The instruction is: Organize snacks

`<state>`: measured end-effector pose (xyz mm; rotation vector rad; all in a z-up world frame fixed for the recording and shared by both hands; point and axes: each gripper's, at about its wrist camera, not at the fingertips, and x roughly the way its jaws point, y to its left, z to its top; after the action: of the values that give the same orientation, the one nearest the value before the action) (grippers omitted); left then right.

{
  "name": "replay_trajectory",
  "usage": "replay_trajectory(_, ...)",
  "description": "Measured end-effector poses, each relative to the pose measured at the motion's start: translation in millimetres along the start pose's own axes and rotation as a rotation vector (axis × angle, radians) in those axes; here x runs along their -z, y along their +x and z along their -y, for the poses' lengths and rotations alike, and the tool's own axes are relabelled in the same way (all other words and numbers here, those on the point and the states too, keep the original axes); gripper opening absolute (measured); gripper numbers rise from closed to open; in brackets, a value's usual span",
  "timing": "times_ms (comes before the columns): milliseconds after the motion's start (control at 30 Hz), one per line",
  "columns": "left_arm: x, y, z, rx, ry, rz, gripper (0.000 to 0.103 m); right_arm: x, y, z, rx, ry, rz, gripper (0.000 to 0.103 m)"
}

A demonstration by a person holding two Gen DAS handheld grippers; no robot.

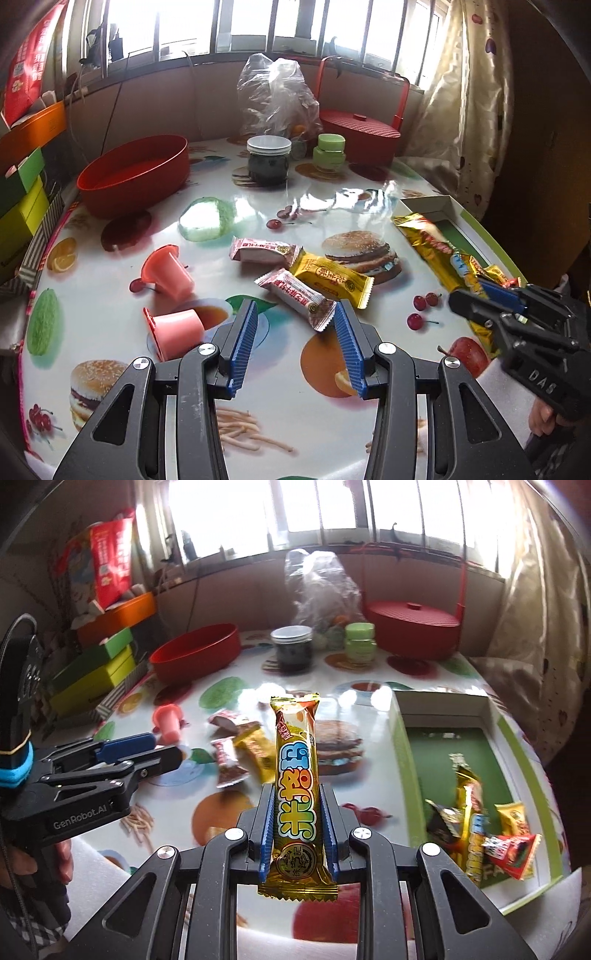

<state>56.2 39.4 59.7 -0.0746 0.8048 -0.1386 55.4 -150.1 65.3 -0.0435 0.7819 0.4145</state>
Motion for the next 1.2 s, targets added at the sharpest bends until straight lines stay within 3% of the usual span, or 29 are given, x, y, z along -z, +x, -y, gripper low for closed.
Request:
replay_trajectory(167, 1, -14, -33, -0.034, -0.075, 0.046, 0.045, 5, -6, 11, 0.015, 0.021, 0.002, 0.022)
replay_trajectory(333, 16, -11, -69, -0.130, -0.127, 0.004, 0.056, 8, -2, 12, 0.009, 0.037, -0.003, 0.022)
replay_trajectory(667, 33, 16, -83, -0.157, -0.149, -0.085, 0.056, 5, 6, -5, -0.019, -0.001, -0.017, 0.022)
replay_trajectory(900, 33, 11, -118, -0.243, -0.201, -0.074, 0.057, 5, 10, -6, -0.025, -0.001, -0.025, 0.022)
replay_trajectory(1100, 21, 22, -134, -0.267, -0.219, -0.079, 0.057, 6, 11, -6, -0.026, 0.001, -0.028, 0.022)
replay_trajectory(1200, 17, 24, -141, -0.232, -0.277, -0.076, 0.056, 6, 11, -6, -0.028, -0.001, -0.029, 0.022)
